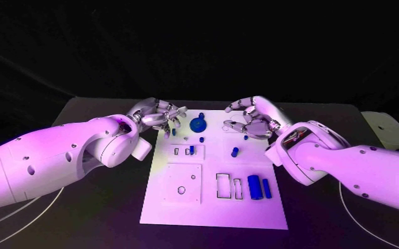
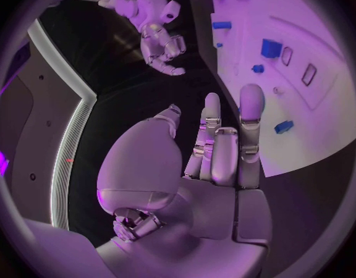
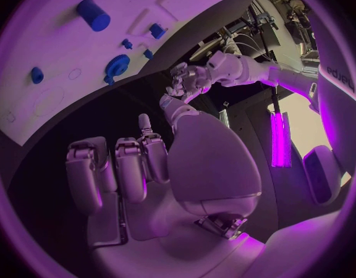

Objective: Assemble the parts on the task board

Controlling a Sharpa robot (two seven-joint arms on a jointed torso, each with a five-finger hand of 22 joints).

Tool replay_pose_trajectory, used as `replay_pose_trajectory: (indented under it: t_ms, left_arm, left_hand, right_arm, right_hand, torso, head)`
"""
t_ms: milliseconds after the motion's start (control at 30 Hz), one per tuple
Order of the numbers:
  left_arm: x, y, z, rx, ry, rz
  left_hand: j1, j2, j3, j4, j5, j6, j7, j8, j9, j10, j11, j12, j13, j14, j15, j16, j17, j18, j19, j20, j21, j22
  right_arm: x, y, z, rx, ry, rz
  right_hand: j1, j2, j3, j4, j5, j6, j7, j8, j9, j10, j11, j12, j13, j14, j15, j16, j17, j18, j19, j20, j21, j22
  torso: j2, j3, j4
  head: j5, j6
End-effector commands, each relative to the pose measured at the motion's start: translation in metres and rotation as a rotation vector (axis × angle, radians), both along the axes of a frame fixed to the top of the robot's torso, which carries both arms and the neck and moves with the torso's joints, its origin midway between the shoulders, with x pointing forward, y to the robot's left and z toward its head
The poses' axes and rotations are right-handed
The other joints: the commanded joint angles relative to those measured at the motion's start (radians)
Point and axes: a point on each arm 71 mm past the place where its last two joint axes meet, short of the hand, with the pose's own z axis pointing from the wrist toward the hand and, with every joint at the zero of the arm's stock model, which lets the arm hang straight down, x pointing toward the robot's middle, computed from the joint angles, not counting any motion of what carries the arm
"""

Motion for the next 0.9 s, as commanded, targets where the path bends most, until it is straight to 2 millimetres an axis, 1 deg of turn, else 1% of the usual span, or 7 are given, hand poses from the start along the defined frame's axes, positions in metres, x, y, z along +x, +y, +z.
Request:
replay_pose_trajectory:
  t_ms: [33, 100, 233, 267, 400, 567, 900]
  left_arm:
    - [-0.006, -0.009, -0.018, 0.351, 0.112, -0.148]
    - [-0.006, -0.013, -0.021, 0.413, 0.137, -0.173]
    - [-0.003, -0.02, -0.022, 0.541, 0.178, -0.219]
    - [-0.002, -0.022, -0.022, 0.57, 0.185, -0.227]
    - [0.002, -0.028, -0.021, 0.645, 0.201, -0.244]
    - [0.007, -0.035, -0.018, 0.705, 0.202, -0.251]
    - [0.013, -0.047, -0.007, 0.771, 0.164, -0.258]
  left_hand:
    - [0.007, 0.017, -0.009, -0.005, -0.006, -0.022, -0.006, 0.035, 0.04, -0.054, -0.004, 0.121, 0.102, 0.069, -0.003, 0.074, 0.157, -0.037, 0.081, -0.009, 0.194, 0.27]
    - [0.007, 0.033, -0.005, 0.002, -0.005, -0.025, -0.006, 0.051, 0.056, -0.068, -0.004, 0.159, 0.133, 0.081, -0.005, 0.091, 0.191, -0.048, 0.1, -0.008, 0.239, 0.342]
    - [0.0, 0.039, 0.001, 0.001, -0.007, -0.038, -0.012, 0.092, 0.094, -0.093, -0.011, 0.254, 0.204, 0.098, -0.01, 0.116, 0.24, -0.07, 0.151, -0.014, 0.326, 0.489]
    - [-0.007, 0.036, -0.001, 0.001, -0.006, -0.038, -0.014, 0.11, 0.11, -0.082, -0.015, 0.315, 0.261, 0.101, -0.013, 0.121, 0.25, -0.076, 0.161, -0.015, 0.344, 0.52]
    - [-0.033, 0.033, -0.013, 0.003, -0.007, -0.039, -0.024, 0.152, 0.148, -0.053, -0.021, 0.424, 0.37, 0.105, -0.019, 0.127, 0.262, -0.08, 0.169, -0.02, 0.36, 0.548]
    - [-0.092, 0.037, -0.06, 0.004, -0.007, -0.047, -0.033, 0.198, 0.196, -0.027, -0.028, 0.511, 0.456, 0.11, -0.025, 0.135, 0.277, -0.085, 0.178, -0.026, 0.378, 0.583]
    - [-0.103, 0.06, -0.114, 0.005, -0.007, -0.061, -0.045, 0.255, 0.26, 0.004, -0.038, 0.593, 0.535, 0.113, -0.034, 0.14, 0.286, -0.09, 0.188, -0.034, 0.395, 0.614]
  right_arm:
    - [0.0, -0.014, 0.003, 0.112, 0.076, -0.015]
    - [0.0, -0.02, 0.004, 0.118, 0.087, -0.032]
    - [0.001, -0.031, 0.005, 0.124, 0.106, -0.062]
    - [0.002, -0.033, 0.004, 0.124, 0.11, -0.068]
    - [0.003, -0.038, 0.004, 0.119, 0.121, -0.083]
    - [0.005, -0.042, 0.002, 0.109, 0.129, -0.095]
    - [0.008, -0.046, 0.0, 0.093, 0.134, -0.107]
  right_hand:
    - [-0.001, -0.002, 0.008, 0.002, 0.007, 0.008, 0.002, 0.004, 0.001, -0.006, -0.002, -0.006, 0.124, 0.089, -0.004, -0.005, 0.202, -0.014, 0.105, -0.005, 0.004, 0.263]
    - [-0.002, -0.003, 0.01, 0.002, 0.014, 0.008, 0.002, 0.005, 0.001, -0.007, -0.003, -0.007, 0.123, 0.089, -0.004, -0.005, 0.201, -0.014, 0.105, -0.005, 0.004, 0.263]
    - [-0.002, -0.004, 0.012, 0.002, 0.02, 0.008, 0.001, 0.006, 0.001, -0.006, -0.003, -0.006, 0.124, 0.089, -0.005, -0.006, 0.2, -0.014, 0.105, -0.006, 0.004, 0.263]
    - [-0.002, -0.004, 0.012, 0.002, 0.02, 0.008, 0.001, 0.006, 0.001, -0.006, -0.003, -0.006, 0.124, 0.089, -0.005, -0.006, 0.2, -0.014, 0.105, -0.006, 0.004, 0.263]
    - [-0.002, -0.005, 0.014, 0.002, 0.025, 0.008, 0.001, 0.007, 0.001, -0.006, -0.004, -0.006, 0.124, 0.089, -0.005, -0.006, 0.2, -0.014, 0.105, -0.006, 0.004, 0.263]
    - [-0.002, -0.005, 0.015, 0.002, 0.027, 0.008, 0.001, 0.008, 0.001, -0.006, -0.004, -0.007, 0.123, 0.088, -0.006, -0.006, 0.2, -0.014, 0.105, -0.007, 0.004, 0.263]
    - [-0.002, -0.006, 0.016, 0.001, 0.031, 0.008, 0.0, 0.008, 0.001, -0.006, -0.004, -0.007, 0.123, 0.088, -0.006, -0.007, 0.199, -0.014, 0.105, -0.007, 0.004, 0.263]
  torso:
    - [-0.01, 0.005, -0.0078]
    - [-0.012, 0.0068, -0.0078]
    - [-0.017, 0.0115, -0.0077]
    - [-0.018, 0.0121, -0.0074]
    - [-0.02, 0.015, -0.0064]
    - [-0.023, 0.0207, -0.0073]
    - [-0.025, 0.0241, -0.0084]
  head:
    - [0.009, -0.005]
    - [0.01, -0.005]
    - [0.014, -0.011]
    - [0.015, -0.012]
    - [0.017, -0.016]
    - [0.024, -0.019]
    - [0.028, -0.023]
